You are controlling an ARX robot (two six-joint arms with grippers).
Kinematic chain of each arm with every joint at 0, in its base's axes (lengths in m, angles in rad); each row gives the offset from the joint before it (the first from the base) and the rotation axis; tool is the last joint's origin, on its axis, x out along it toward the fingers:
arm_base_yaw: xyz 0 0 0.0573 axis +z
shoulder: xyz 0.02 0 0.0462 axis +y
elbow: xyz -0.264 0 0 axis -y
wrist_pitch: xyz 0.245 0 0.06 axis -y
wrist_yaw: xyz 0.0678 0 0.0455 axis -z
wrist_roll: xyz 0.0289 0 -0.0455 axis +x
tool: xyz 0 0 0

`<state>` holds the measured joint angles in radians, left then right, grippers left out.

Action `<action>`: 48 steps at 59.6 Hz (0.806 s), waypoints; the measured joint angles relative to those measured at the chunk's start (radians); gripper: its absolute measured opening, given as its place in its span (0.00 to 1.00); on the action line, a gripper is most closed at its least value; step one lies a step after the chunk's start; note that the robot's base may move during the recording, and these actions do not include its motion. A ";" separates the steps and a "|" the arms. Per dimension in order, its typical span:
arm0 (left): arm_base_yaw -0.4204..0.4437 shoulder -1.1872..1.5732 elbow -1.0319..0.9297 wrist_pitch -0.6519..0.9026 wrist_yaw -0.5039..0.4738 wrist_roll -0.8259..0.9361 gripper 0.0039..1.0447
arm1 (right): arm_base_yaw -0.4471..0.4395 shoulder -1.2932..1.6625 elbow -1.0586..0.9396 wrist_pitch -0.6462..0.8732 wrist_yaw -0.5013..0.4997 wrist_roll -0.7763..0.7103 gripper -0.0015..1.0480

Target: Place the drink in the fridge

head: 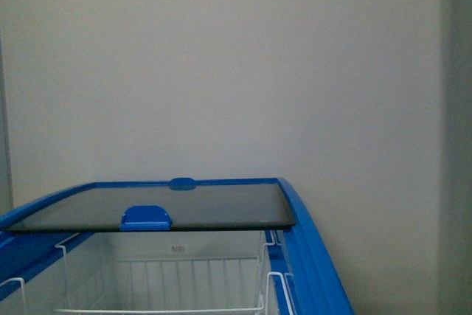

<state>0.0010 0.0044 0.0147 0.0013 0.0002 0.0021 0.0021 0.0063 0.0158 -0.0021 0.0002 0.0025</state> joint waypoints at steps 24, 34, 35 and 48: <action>0.000 0.000 0.000 0.000 0.000 0.000 0.92 | 0.000 0.000 0.000 0.000 0.000 0.000 0.87; 0.000 0.000 0.000 0.000 0.000 0.000 0.92 | 0.000 0.000 0.000 0.000 0.000 0.000 0.93; 0.000 0.000 0.000 0.000 0.000 0.000 0.92 | 0.000 0.000 0.000 0.000 0.000 0.000 0.93; 0.000 0.000 0.000 0.000 0.000 0.000 0.92 | 0.000 0.000 0.000 0.000 0.000 0.000 0.93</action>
<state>0.0010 0.0044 0.0147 0.0013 0.0002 0.0021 0.0021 0.0063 0.0158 -0.0021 -0.0002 0.0025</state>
